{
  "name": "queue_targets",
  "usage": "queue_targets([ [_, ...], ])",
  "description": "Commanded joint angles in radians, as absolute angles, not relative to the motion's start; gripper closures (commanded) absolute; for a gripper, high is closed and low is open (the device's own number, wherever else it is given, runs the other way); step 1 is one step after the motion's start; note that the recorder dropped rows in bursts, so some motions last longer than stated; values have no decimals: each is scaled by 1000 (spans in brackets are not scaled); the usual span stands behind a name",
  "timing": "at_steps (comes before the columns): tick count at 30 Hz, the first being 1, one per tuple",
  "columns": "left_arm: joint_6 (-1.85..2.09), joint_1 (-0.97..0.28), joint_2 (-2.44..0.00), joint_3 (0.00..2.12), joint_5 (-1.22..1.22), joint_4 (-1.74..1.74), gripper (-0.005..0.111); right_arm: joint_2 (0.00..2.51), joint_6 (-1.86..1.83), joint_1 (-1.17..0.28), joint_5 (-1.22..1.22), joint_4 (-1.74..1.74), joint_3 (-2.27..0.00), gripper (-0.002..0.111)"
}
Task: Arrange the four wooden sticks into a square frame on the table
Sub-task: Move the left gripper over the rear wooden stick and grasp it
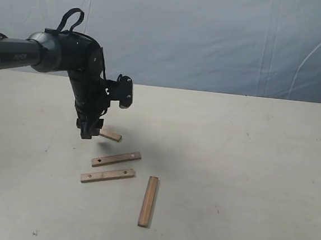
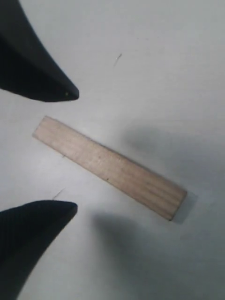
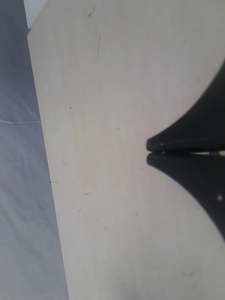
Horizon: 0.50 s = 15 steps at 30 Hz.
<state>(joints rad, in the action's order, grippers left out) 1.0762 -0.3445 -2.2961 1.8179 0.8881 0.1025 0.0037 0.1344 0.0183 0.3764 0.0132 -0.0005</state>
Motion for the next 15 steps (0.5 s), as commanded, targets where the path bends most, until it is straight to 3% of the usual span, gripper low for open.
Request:
queue_targets([
  [1,1135,-331,-2357,1904,946,50,48,0,133,18,366,11,0,109],
  [8,1172,-329,-2428,1947,995,73,50,0,133,18,366,11,0,109],
  [15,1189,-329,-2442,1947,993,62,86,0,133,18,366,11,0,109],
])
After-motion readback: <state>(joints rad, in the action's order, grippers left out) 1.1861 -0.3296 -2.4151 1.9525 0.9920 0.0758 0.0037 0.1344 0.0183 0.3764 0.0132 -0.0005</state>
